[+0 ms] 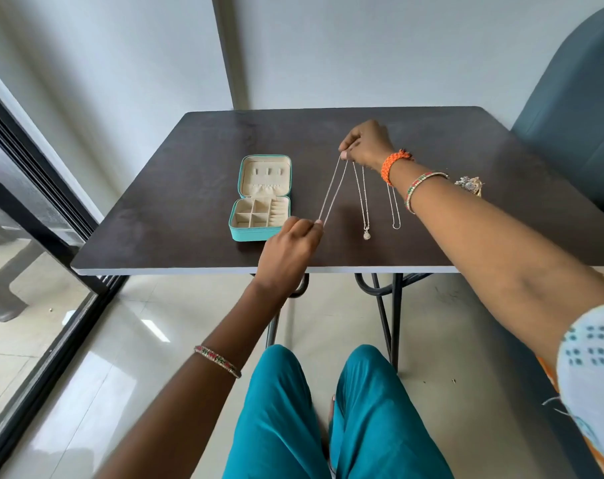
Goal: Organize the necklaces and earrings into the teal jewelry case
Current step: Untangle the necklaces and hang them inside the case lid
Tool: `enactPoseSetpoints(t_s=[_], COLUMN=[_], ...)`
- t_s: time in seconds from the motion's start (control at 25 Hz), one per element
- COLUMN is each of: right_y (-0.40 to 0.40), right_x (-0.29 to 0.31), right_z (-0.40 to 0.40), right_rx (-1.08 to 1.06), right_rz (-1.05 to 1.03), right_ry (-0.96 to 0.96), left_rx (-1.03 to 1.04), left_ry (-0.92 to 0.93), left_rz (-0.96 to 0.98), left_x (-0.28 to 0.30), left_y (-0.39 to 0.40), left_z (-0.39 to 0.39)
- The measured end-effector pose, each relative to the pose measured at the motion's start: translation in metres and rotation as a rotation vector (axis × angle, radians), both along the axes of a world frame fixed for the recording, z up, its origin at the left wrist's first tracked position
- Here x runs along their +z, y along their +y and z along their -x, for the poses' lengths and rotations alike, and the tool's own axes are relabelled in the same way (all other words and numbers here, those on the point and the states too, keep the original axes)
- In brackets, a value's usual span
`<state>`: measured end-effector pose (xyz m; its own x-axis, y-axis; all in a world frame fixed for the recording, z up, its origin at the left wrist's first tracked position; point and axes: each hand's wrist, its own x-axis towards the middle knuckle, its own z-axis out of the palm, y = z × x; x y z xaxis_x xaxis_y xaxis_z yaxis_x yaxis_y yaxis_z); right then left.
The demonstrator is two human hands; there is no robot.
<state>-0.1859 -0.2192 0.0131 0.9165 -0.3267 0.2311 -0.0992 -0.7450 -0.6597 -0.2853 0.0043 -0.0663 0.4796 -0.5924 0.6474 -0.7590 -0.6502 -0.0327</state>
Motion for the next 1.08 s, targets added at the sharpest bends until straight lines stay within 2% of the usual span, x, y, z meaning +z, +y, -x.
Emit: enactPoseSetpoints(t_s=[0.12, 0.28, 0.52, 0.68, 0.84, 1.08], right_y=[-0.002, -0.009, -0.011, -0.010, -0.007, -0.008], right_x=[-0.014, -0.027, -0.047, -0.054, -0.056, -0.044], right_z=[-0.017, -0.038, -0.058, -0.065, -0.064, -0.055], right_rx=[-0.001, -0.012, 0.037, 0.045, 0.046, 0.086], right_rz=[0.077, 0.081, 0.099, 0.115, 0.133, 0.149], right_ry=[0.017, 0.041, 0.118, 0.137, 0.136, 0.186], left_rx=[0.128, 0.097, 0.068, 0.091, 0.174, 0.188], left_ry=[0.078, 0.156, 0.325, 0.250, 0.253, 0.442], left_rz=[-0.103, -0.188, -0.063, -0.116, -0.140, -0.154], left_x=[0.009, 0.008, -0.015, -0.017, -0.020, -0.007], left_y=[-0.013, -0.031, -0.036, -0.046, -0.052, -0.049], left_z=[-0.007, -0.010, -0.028, -0.016, -0.004, 0.000])
